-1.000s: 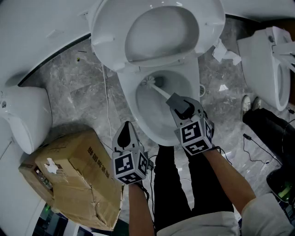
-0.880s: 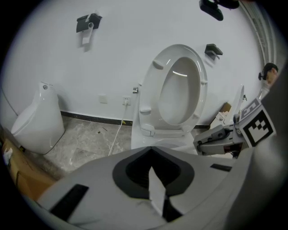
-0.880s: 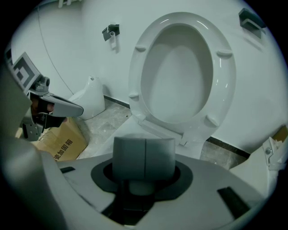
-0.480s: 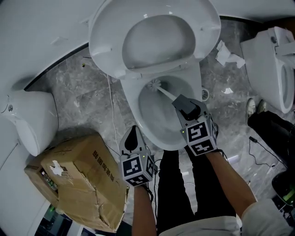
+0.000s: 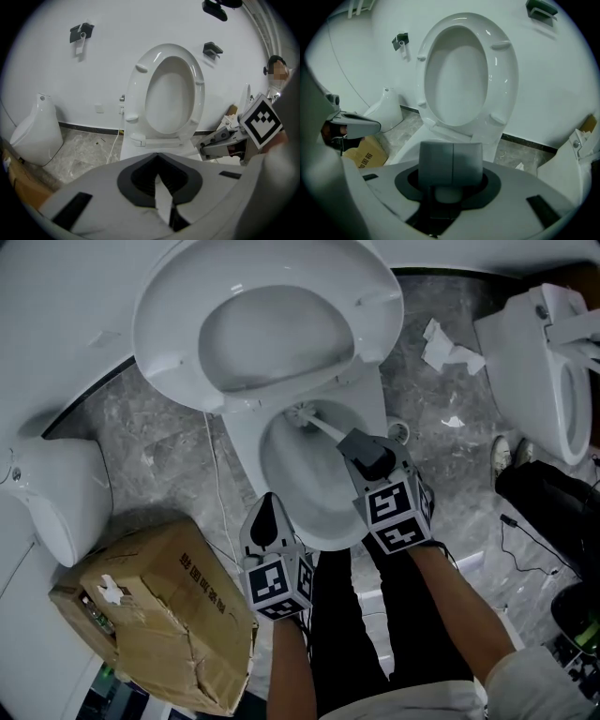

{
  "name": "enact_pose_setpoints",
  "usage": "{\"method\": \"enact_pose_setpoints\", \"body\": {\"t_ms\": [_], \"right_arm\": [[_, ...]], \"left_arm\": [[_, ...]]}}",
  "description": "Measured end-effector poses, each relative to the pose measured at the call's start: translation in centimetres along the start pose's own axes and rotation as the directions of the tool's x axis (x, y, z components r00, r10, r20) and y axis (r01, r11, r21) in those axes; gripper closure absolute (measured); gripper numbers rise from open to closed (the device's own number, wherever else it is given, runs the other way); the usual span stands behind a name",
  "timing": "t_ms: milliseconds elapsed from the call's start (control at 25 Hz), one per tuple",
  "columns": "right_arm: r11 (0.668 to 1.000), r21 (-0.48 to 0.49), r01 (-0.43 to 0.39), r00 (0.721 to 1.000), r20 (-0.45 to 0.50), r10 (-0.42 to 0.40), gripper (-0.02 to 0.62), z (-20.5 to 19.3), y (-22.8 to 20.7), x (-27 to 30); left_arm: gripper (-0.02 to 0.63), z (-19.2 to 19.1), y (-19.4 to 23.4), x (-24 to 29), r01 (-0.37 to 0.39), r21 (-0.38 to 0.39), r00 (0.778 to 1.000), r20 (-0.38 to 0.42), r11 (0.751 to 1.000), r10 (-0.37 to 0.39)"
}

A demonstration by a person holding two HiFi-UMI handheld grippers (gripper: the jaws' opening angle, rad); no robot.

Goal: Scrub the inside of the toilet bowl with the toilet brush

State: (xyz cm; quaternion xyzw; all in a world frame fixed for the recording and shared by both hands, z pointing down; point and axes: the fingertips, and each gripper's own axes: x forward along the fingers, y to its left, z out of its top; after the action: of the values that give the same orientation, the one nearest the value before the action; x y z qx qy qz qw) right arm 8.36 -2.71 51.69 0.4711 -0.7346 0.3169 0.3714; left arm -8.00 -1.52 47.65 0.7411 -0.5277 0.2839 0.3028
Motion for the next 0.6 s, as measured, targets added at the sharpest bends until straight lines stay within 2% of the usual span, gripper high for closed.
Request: {"method": "enact_pose_setpoints", "body": {"t_ms": [160,480,600], "right_arm": [[1.0,-0.003,-0.003,1.0,-0.002,0.003,0.423,-0.3,-0.8,-0.5],[0.999,-0.023,0.022,1.0,-0.008,-0.023,0.422,-0.7,-1.8,-0.9],[0.999,-0.008,0.039,0.999,-0.012,-0.039,0.423,-0.8,-2.4,-1.1]], "left_arm": [[0.586,0.2,-2.2,0.2,0.049,-0.036,0.999,-0.001,0.998,-0.049],[0.584,0.4,-2.0,0.0,0.033,-0.036,0.999,-0.006,0.999,-0.034],[0.584,0.3,-1.7,0.1,0.048,-0.094,0.999,-0.019,0.994,-0.05]]}}
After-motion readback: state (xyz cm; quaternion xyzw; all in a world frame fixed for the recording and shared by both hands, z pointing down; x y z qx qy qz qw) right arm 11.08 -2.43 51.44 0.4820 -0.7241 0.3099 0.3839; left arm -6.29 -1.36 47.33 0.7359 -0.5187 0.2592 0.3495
